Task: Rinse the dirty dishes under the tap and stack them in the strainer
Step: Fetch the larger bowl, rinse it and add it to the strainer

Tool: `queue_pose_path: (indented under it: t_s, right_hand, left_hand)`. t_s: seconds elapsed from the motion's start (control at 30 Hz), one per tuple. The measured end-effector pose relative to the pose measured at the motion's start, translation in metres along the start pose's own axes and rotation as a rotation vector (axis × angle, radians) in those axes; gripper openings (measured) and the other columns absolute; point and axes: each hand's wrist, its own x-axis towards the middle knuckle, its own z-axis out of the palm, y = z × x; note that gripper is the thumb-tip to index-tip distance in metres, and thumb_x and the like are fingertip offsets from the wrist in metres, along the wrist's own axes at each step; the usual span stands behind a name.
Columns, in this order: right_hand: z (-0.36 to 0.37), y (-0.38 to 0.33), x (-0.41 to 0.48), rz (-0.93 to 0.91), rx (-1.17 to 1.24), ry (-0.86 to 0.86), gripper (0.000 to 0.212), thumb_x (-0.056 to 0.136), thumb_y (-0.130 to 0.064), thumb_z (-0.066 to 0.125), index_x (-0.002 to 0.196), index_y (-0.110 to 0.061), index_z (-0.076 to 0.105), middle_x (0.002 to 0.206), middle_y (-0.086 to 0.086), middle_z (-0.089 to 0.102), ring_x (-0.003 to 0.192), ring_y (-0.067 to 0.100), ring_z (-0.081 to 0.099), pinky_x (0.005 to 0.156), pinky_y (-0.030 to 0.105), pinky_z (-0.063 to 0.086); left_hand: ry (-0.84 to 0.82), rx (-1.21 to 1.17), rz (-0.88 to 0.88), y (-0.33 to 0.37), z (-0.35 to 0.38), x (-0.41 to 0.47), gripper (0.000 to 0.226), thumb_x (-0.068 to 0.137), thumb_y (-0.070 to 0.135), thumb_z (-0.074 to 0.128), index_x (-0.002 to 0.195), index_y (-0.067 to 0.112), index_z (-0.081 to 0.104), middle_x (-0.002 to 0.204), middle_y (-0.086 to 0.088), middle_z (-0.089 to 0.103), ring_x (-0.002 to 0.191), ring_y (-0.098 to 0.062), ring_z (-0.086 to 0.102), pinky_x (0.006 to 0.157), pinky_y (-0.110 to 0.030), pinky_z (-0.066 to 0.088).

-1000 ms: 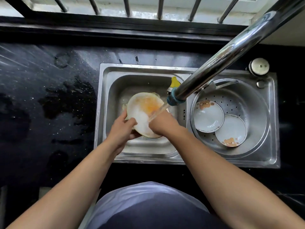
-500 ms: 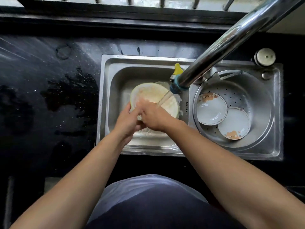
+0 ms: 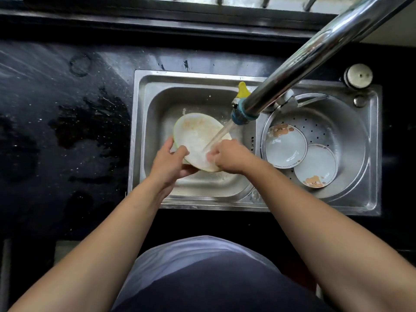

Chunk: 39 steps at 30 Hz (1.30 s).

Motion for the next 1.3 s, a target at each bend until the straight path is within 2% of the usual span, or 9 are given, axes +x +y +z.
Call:
queue_pose_path:
  t_s: [0.17, 0.33, 0.5, 0.6, 0.67, 0.8, 1.03, 1.2, 1.3]
  right_hand:
    - [0.012, -0.035, -0.001, -0.141, 0.211, 0.041, 0.036, 0.104, -0.027, 0.039, 0.134, -0.019, 0.058, 0.133, 0.017, 0.065, 0.113, 0.036, 0.063, 0.093, 0.043, 0.052]
    - [0.011, -0.011, -0.002, 0.043, -0.014, -0.053, 0.026, 0.094, -0.022, 0.048, 0.101, -0.014, 0.072, 0.116, 0.014, 0.070, 0.094, 0.030, 0.061, 0.078, 0.034, 0.049]
    - [0.013, -0.034, -0.012, -0.187, 0.175, 0.001, 0.040, 0.105, -0.031, 0.037, 0.139, -0.019, 0.054, 0.149, 0.011, 0.054, 0.128, 0.035, 0.055, 0.101, 0.044, 0.045]
    - [0.011, -0.014, -0.028, -0.126, 0.076, -0.067, 0.043, 0.104, -0.042, 0.036, 0.099, -0.022, 0.074, 0.097, 0.001, 0.073, 0.106, 0.031, 0.062, 0.079, 0.038, 0.046]
    - [0.004, 0.001, -0.040, -0.033, -0.119, -0.044, 0.037, 0.104, -0.033, 0.036, 0.086, -0.014, 0.062, 0.095, 0.011, 0.065, 0.106, 0.038, 0.060, 0.073, 0.037, 0.040]
    - [-0.008, 0.028, -0.057, -0.061, 0.038, 0.208, 0.042, 0.104, -0.026, 0.045, 0.143, -0.017, 0.057, 0.165, 0.009, 0.034, 0.154, 0.024, 0.027, 0.123, 0.035, 0.024]
    - [-0.039, 0.068, -0.088, 0.043, 0.240, 0.590, 0.045, 0.097, -0.015, 0.055, 0.142, -0.017, 0.060, 0.160, 0.010, 0.043, 0.146, 0.023, 0.042, 0.120, 0.028, 0.027]
    - [-0.073, 0.099, -0.084, 0.487, 0.551, 0.871, 0.066, 0.089, -0.029, 0.053, 0.152, -0.012, 0.044, 0.153, 0.013, 0.050, 0.140, 0.029, 0.047, 0.118, 0.039, 0.035]
    - [-0.098, 0.109, -0.075, 0.646, 0.964, 0.863, 0.062, 0.074, -0.035, 0.058, 0.130, -0.010, 0.062, 0.117, 0.005, 0.063, 0.109, 0.028, 0.056, 0.096, 0.038, 0.046]
  left_hand:
    - [-0.052, -0.054, 0.020, -0.004, 0.020, -0.005, 0.049, 0.088, 0.009, 0.066, 0.135, 0.021, 0.062, 0.109, -0.011, 0.080, 0.085, -0.035, 0.078, 0.073, -0.044, 0.066]
    - [0.043, -0.046, 0.004, -0.005, 0.006, 0.000, 0.057, 0.093, 0.000, 0.048, 0.144, 0.024, 0.054, 0.116, -0.013, 0.073, 0.090, -0.038, 0.079, 0.082, -0.052, 0.065]
    - [-0.011, -0.043, 0.026, -0.009, 0.013, -0.004, 0.048, 0.093, 0.006, 0.054, 0.138, 0.023, 0.060, 0.106, -0.008, 0.082, 0.084, -0.032, 0.079, 0.078, -0.049, 0.067]
    - [0.017, -0.115, -0.009, -0.007, 0.007, -0.002, 0.051, 0.095, 0.001, 0.044, 0.141, 0.021, 0.056, 0.123, -0.015, 0.073, 0.097, -0.039, 0.077, 0.073, -0.044, 0.066]
    - [0.029, -0.126, -0.030, -0.008, 0.007, 0.001, 0.056, 0.093, -0.001, 0.041, 0.143, 0.021, 0.054, 0.126, -0.011, 0.067, 0.100, -0.041, 0.074, 0.071, -0.045, 0.066]
    - [0.048, -0.296, -0.172, -0.009, 0.018, 0.011, 0.056, 0.087, -0.012, 0.034, 0.140, -0.003, 0.047, 0.119, -0.027, 0.064, 0.097, -0.049, 0.070, 0.075, -0.063, 0.063]
    - [-0.031, -0.553, -0.420, -0.015, 0.033, 0.024, 0.039, 0.095, -0.020, 0.044, 0.132, -0.018, 0.053, 0.108, -0.039, 0.070, 0.072, -0.048, 0.077, 0.051, -0.038, 0.065]
    - [-0.084, -0.679, -0.407, -0.012, 0.039, 0.025, 0.024, 0.096, -0.018, 0.047, 0.117, -0.022, 0.060, 0.088, -0.034, 0.077, 0.071, -0.041, 0.079, 0.053, -0.031, 0.064]
    - [-0.023, -0.674, -0.348, -0.010, 0.036, 0.024, 0.033, 0.096, -0.021, 0.040, 0.128, -0.022, 0.049, 0.100, -0.042, 0.071, 0.068, -0.047, 0.077, 0.051, -0.036, 0.065]
